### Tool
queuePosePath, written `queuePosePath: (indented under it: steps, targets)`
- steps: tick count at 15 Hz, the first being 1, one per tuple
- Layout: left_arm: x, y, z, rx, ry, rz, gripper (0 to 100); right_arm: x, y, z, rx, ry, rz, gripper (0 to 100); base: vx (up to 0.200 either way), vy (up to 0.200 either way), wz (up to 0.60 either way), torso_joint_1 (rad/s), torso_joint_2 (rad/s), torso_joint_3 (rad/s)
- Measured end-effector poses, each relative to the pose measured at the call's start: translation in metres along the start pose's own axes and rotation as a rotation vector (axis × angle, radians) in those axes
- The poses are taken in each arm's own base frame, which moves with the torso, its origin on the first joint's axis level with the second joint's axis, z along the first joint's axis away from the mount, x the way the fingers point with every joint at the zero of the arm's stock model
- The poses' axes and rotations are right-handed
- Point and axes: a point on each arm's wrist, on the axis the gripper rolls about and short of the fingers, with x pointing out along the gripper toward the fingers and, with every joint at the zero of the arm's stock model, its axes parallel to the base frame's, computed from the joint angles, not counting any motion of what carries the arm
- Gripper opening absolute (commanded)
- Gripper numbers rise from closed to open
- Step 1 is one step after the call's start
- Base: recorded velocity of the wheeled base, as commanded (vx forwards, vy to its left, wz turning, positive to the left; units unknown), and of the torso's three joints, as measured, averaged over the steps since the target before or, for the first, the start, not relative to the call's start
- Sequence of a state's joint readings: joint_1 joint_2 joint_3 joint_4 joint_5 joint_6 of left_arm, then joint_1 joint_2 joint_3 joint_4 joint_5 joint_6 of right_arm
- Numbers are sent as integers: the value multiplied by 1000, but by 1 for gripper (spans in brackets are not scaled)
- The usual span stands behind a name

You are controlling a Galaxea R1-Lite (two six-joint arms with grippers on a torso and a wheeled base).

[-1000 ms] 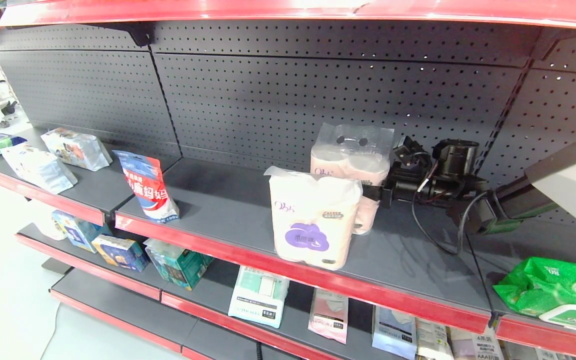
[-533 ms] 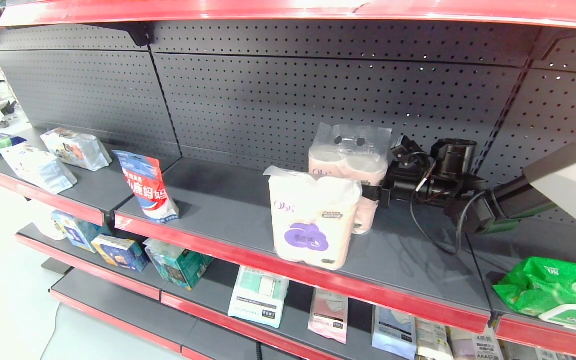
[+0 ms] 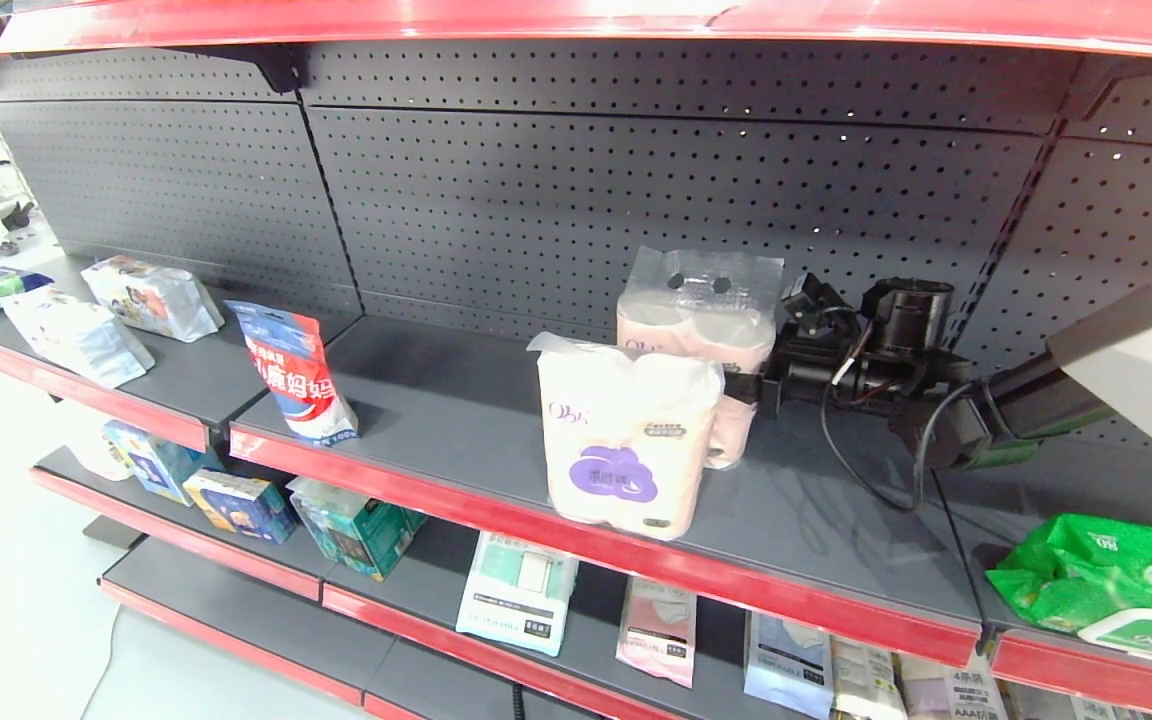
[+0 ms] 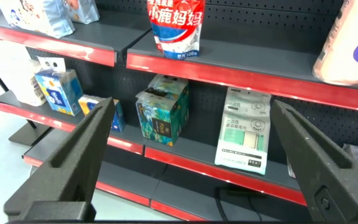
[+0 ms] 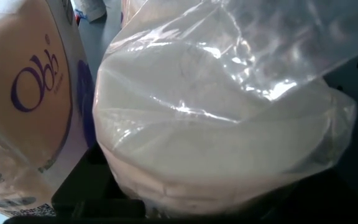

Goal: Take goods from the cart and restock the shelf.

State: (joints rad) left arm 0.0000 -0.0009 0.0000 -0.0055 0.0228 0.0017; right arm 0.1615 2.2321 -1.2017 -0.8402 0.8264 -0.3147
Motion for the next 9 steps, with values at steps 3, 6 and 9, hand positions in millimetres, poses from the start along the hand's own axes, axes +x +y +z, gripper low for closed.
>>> queuePosePath:
  steps: [3, 6, 9]
  targets:
    - [0, 0, 0, 0, 0, 0, 100, 0, 1, 0, 11, 4, -1, 100, 0, 0, 0, 0, 0, 0]
    - [0, 0, 0, 0, 0, 0, 100, -1, 1, 3, 10, -1, -2, 100, 0, 0, 0, 0, 0, 0]
    - [0, 0, 0, 0, 0, 0, 100, -5, 3, 5, 13, 1, -4, 100, 0, 0, 0, 0, 0, 0]
